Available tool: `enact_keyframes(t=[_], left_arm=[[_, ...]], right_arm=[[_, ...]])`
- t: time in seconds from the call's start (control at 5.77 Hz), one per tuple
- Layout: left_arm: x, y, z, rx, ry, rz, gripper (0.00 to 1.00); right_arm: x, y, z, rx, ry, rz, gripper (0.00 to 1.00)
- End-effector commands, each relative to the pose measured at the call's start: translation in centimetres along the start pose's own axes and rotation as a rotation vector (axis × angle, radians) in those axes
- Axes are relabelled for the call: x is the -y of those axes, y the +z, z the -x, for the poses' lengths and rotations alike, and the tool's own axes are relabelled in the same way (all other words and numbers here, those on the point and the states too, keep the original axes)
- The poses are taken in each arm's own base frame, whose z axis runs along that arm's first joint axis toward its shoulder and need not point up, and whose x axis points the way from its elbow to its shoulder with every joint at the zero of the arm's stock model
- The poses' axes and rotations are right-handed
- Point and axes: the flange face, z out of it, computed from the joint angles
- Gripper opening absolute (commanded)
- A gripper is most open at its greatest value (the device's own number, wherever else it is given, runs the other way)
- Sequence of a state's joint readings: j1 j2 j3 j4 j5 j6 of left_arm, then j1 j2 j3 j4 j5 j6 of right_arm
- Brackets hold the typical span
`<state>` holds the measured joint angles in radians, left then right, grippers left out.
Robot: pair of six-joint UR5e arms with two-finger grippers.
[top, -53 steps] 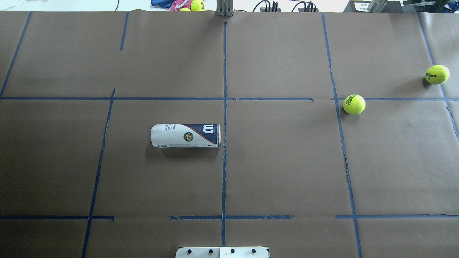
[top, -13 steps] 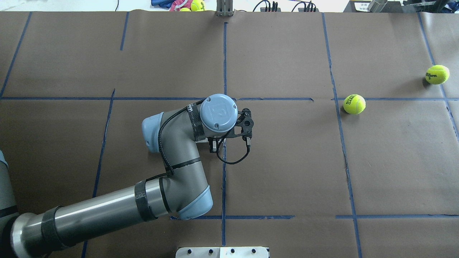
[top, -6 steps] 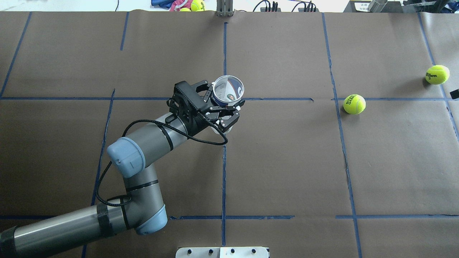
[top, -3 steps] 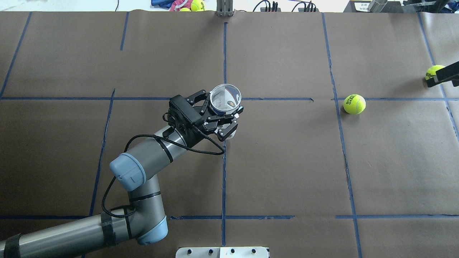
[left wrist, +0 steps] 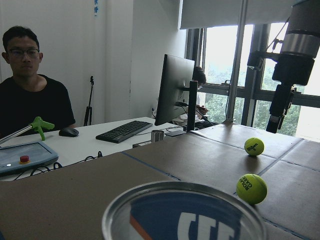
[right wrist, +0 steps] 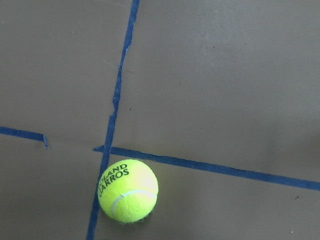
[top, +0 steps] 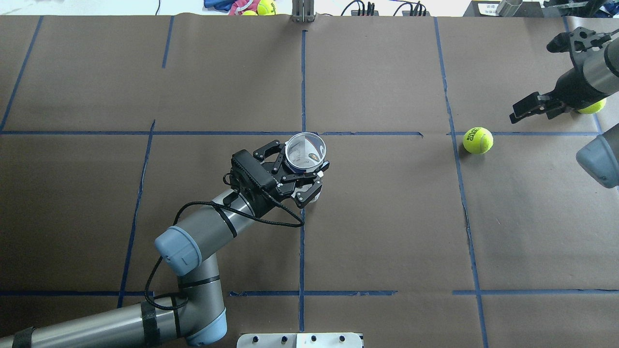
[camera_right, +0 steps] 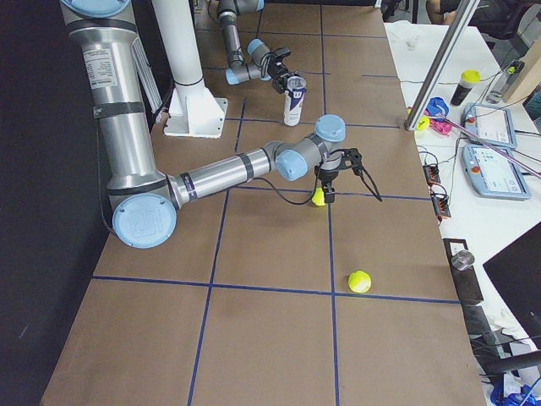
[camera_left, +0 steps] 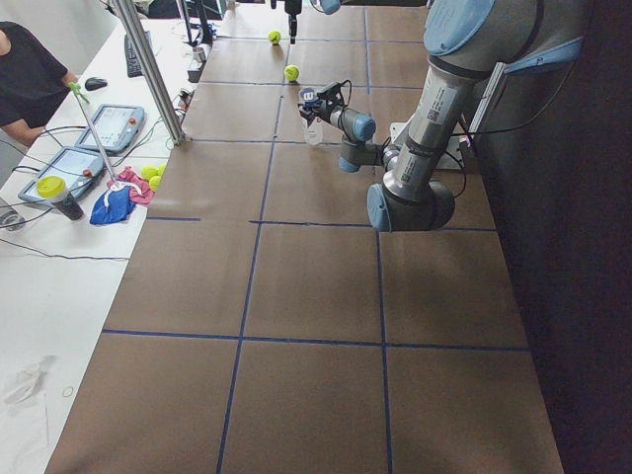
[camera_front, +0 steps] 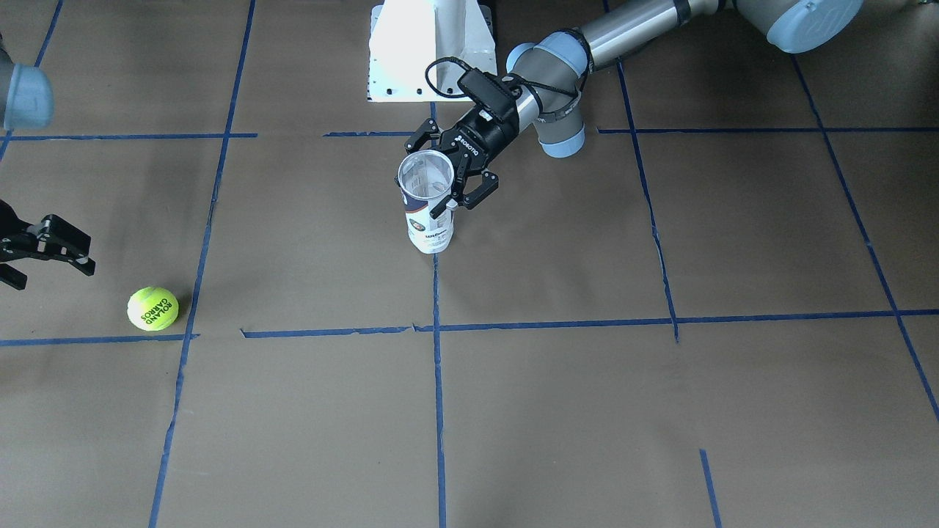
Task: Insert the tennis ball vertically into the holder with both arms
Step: 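Grasp the nearer tennis ball with the right gripper while left holds the can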
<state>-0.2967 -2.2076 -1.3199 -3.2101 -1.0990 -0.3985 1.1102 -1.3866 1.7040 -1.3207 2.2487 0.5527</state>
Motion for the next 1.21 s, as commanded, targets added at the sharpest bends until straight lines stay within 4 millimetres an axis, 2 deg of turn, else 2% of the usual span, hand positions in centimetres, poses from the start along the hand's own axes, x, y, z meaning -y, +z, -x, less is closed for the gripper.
enact_keyframes(t=[0.0,0.17,0.35,0.69,0.87,1.04], left_arm=[[-0.9,-0.2,-0.1,0.007,-0.003,0.002,0.75],[-1.0,-0.2,-0.4,0.004,-0.004,0.003,0.75],[-0.9,-0.2,-0.5,0.003,-0.006,0.002,0.76],[-0.9,-0.2,-0.5,0.003,-0.006,0.002,0.77],[-0.9,-0.2,-0.5,0.003,-0.006,0.002,0.77],[-1.1,-0.3,-0.5,0.002,-0.006,0.004,0.78]], right_arm=[[1.5,3.0,1.4,-0.023,-0.009,0.030,0.99],[2.1,4.1,2.7,-0.026,-0.011,0.039,0.99],[1.8,6.4,5.9,-0.035,-0.039,0.058,0.99],[0.9,9.4,6.7,-0.074,-0.056,0.086,0.99],[0.9,9.6,6.9,-0.092,-0.063,0.077,0.99],[0.9,10.7,7.2,-0.118,-0.074,0.077,0.99]])
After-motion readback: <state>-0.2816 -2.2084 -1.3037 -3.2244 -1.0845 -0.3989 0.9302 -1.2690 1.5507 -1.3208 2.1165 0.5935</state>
